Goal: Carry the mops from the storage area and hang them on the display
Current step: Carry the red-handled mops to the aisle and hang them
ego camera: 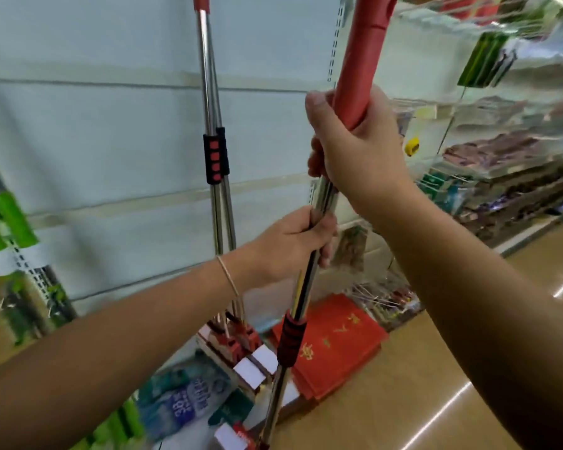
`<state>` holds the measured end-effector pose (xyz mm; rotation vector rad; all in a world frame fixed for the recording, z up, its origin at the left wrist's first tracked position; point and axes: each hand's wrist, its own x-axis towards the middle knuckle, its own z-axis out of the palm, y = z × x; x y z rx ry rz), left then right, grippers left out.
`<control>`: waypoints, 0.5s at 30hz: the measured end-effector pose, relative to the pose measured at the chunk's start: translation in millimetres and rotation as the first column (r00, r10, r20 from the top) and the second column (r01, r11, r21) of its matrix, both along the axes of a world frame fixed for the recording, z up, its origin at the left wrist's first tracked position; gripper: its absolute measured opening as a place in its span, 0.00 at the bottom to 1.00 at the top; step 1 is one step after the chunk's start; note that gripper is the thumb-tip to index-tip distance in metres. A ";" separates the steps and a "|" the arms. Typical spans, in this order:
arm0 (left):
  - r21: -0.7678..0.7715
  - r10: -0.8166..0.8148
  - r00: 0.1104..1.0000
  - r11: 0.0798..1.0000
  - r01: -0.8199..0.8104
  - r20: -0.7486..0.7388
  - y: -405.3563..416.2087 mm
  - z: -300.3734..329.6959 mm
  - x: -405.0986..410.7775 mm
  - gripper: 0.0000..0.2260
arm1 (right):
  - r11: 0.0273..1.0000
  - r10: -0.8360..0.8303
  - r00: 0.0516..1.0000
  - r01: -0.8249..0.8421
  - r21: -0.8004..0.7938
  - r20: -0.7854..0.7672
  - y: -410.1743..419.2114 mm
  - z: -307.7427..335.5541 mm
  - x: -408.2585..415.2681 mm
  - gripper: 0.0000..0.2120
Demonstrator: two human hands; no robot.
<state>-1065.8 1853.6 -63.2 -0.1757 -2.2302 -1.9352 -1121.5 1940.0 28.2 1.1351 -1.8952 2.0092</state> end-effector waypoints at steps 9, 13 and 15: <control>-0.048 0.088 0.996 0.995 -0.088 0.003 -44.5 24.8 -13.1 0.09 | 0.982 0.131 0.986 -0.115 0.147 -0.102 -31.3 17.8 -23.8 0.11; -0.021 0.089 0.996 0.996 -0.089 -0.002 -72.4 27.5 -22.9 0.09 | 0.982 0.118 0.981 -0.091 0.166 -0.157 -54.3 24.2 -29.3 0.15; -0.013 0.095 0.995 0.995 -0.095 -0.010 -83.6 28.1 -27.7 0.09 | 0.982 0.125 0.980 -0.100 0.157 -0.156 -64.5 27.0 -35.2 0.14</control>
